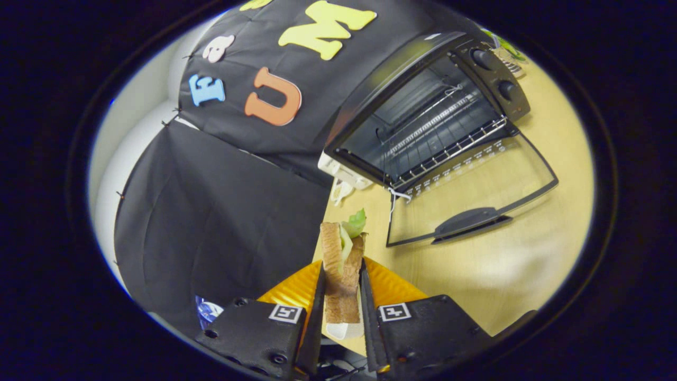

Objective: Open the toaster oven, put the food inside, and close the toaster oven door.

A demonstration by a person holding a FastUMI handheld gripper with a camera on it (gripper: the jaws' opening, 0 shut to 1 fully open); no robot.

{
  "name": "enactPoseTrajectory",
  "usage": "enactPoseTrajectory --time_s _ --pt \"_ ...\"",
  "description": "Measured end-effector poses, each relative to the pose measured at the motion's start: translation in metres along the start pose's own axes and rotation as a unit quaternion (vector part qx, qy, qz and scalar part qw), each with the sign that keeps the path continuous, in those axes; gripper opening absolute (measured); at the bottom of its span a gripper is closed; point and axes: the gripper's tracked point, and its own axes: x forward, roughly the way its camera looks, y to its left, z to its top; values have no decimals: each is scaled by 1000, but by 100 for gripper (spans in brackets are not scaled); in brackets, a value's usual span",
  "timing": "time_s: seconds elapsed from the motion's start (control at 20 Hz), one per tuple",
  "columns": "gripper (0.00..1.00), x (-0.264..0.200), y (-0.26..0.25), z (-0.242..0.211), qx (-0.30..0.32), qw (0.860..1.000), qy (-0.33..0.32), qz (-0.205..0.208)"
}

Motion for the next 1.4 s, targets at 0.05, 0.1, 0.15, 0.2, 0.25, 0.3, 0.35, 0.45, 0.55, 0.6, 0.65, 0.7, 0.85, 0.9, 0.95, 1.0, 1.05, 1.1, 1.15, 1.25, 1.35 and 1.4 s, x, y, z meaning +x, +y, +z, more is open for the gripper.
enactPoseTrajectory --time_s 0.05,0.1,0.15,0.2,0.25,0.3,0.35,0.45,0.55,0.6,0.65,0.7,0.85,0.9,0.95,1.0,1.05,1.1,1.15,1.25,1.35,1.4 --pt "39 -2 -4 8 11 1000 -21 4" --pt "39 -2 -8 17 26 999 -44 10" --pt "39 -3 -14 27 45 997 -66 16" --pt "39 -4 -20 37 65 994 -89 18" --pt "39 -4 -28 48 82 990 -114 16" --pt "39 -6 -38 58 100 985 -142 10" --pt "39 -8 -49 69 117 978 -171 0" --pt "39 -8 -65 88 134 966 -223 -13" --pt "39 -11 -71 106 147 951 -270 -8" --pt "39 -12 -73 112 152 945 -289 -7" --pt "39 -9 -77 117 157 940 -302 -15" --pt "39 -4 -87 123 168 934 -313 -28" --pt "39 10 -95 140 199 922 -330 -32" --pt "39 16 -103 148 211 915 -343 -37" --pt "39 23 -108 154 221 909 -350 -43" --pt "39 29 -112 159 226 906 -355 -51" --pt "39 38 -113 161 223 907 -353 -61" --pt "39 45 -113 161 215 909 -349 -71" --pt "39 52 -113 164 206 910 -350 -79" --pt "39 62 -111 173 197 910 -353 -92" --pt "39 72 -112 182 193 908 -357 -108" --pt "39 76 -111 186 185 907 -360 -116"
